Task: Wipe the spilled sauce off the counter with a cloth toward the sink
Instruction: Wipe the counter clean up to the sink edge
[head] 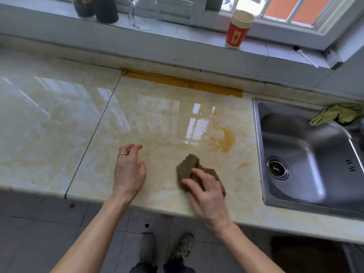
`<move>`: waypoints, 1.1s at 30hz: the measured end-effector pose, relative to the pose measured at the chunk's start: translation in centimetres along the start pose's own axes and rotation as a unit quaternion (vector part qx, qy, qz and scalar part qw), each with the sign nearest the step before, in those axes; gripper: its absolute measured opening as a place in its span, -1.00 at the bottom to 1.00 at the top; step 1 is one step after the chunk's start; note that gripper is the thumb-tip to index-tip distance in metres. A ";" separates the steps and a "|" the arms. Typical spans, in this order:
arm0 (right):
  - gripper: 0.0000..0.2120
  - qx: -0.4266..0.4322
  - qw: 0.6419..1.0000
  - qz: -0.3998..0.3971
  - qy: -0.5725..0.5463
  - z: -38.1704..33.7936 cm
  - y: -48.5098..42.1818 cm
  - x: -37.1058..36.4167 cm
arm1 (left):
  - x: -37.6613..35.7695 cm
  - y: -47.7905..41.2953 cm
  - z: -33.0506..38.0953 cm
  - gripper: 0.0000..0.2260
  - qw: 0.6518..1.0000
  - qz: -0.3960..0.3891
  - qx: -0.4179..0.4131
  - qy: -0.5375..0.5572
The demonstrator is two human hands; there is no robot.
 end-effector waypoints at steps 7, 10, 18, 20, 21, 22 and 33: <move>-0.70 -0.004 0.997 -0.031 0.067 1.1 -4.3 -1.9 | 0.8 0.4 -0.7 -0.57 1.000 0.007 0.018 -0.013; -0.64 -0.026 0.999 -0.015 0.025 0.8 -5.2 -1.1 | 1.4 0.7 -1.3 -0.57 0.999 0.013 0.029 -0.014; -0.62 0.206 0.978 -0.042 0.003 -9.2 -3.0 -3.8 | 4.0 1.9 -4.7 -0.57 0.994 0.060 0.085 -0.023; -0.64 0.240 0.969 -0.066 0.015 -10.1 -2.9 -4.5 | 4.7 2.1 -5.5 -0.57 0.993 0.074 0.092 -0.023; -0.65 0.254 0.964 -0.080 0.025 -10.7 -2.8 -5.1 | 5.0 2.2 -5.8 -0.57 0.992 0.078 0.095 -0.021; -0.65 0.265 0.959 -0.097 0.039 -11.4 -2.8 -5.8 | 5.2 2.3 -6.1 -0.58 0.992 0.081 0.099 -0.019; -0.60 -0.023 0.993 -0.033 0.114 -9.3 -7.8 -7.8 | 5.5 1.9 -7.2 -0.59 0.992 0.063 0.110 -0.011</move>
Point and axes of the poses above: each hand's wrist, its own y-axis away from the middle knuckle, its own x-axis out of the back of the hand, z = x × y, the point moved 5 cm from there along -y, towards the middle knuckle, and after that the axes turned 15 degrees about -x, right-handed, at the moved point
